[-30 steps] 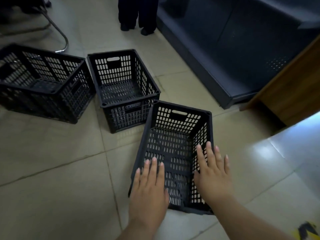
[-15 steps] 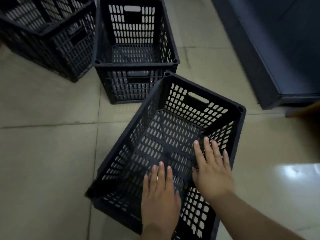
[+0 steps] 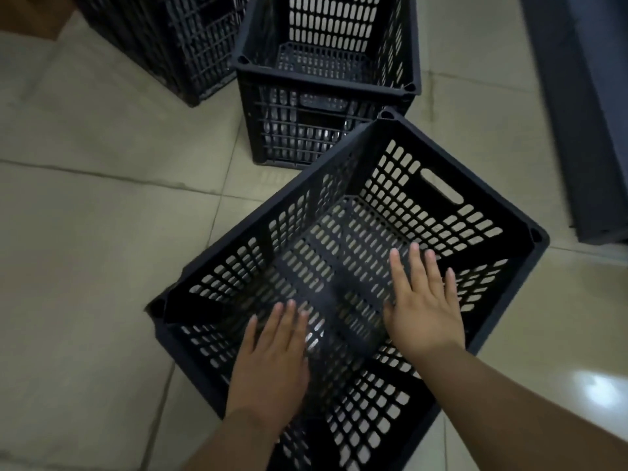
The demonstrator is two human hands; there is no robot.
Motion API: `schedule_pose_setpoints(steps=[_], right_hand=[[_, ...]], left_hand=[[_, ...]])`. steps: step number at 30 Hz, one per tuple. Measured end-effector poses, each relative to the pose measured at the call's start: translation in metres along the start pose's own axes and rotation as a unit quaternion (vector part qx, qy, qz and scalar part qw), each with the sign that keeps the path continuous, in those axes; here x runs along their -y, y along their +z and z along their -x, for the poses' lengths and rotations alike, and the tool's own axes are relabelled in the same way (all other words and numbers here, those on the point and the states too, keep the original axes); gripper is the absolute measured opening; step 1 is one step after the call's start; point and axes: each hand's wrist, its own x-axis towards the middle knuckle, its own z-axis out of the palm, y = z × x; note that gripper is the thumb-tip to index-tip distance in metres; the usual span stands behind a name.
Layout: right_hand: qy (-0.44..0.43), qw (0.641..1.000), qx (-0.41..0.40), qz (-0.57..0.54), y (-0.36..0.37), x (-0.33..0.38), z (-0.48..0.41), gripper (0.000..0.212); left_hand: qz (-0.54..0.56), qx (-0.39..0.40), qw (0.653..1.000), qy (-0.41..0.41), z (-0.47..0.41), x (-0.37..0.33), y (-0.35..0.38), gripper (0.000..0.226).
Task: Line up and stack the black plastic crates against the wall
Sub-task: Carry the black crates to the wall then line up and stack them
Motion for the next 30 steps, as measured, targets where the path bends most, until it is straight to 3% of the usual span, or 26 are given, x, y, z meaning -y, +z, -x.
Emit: schedule_pose_setpoints(steps=[5, 8, 13, 21, 27, 30], right_hand=[[-0.012, 1.0, 0.009, 0.02, -0.007, 0.008, -0.008, 0.07], [-0.025, 0.999, 0.012, 0.044, -0.008, 0.015, -0.015, 0.07], [-0.047, 0.995, -0.002, 0.09, -0.005, 0.031, -0.035, 0.069], [-0.055, 0.979, 0.007, 0.195, 0.001, 0.047, -0.059, 0.062], [-0.06, 0.969, -0.009, 0.238, 0.01, 0.035, -0.06, 0.067], [-0.054, 0.966, -0.004, 0.252, 0.006, 0.037, -0.058, 0.067]], left_hand=[[-0.097, 0.037, 0.993, 0.056, 0.005, 0.1, -0.007, 0.061], [-0.163, 0.064, 0.983, 0.062, 0.01, 0.163, -0.016, 0.086], [-0.205, 0.079, 0.972, -0.087, 0.015, 0.231, -0.037, 0.09], [-0.207, 0.013, 0.952, -0.226, 0.02, 0.256, -0.04, 0.07], [-0.234, 0.016, 0.952, -0.196, 0.02, 0.253, -0.041, 0.068], [-0.247, 0.07, 0.949, -0.185, 0.022, 0.251, -0.045, 0.068]])
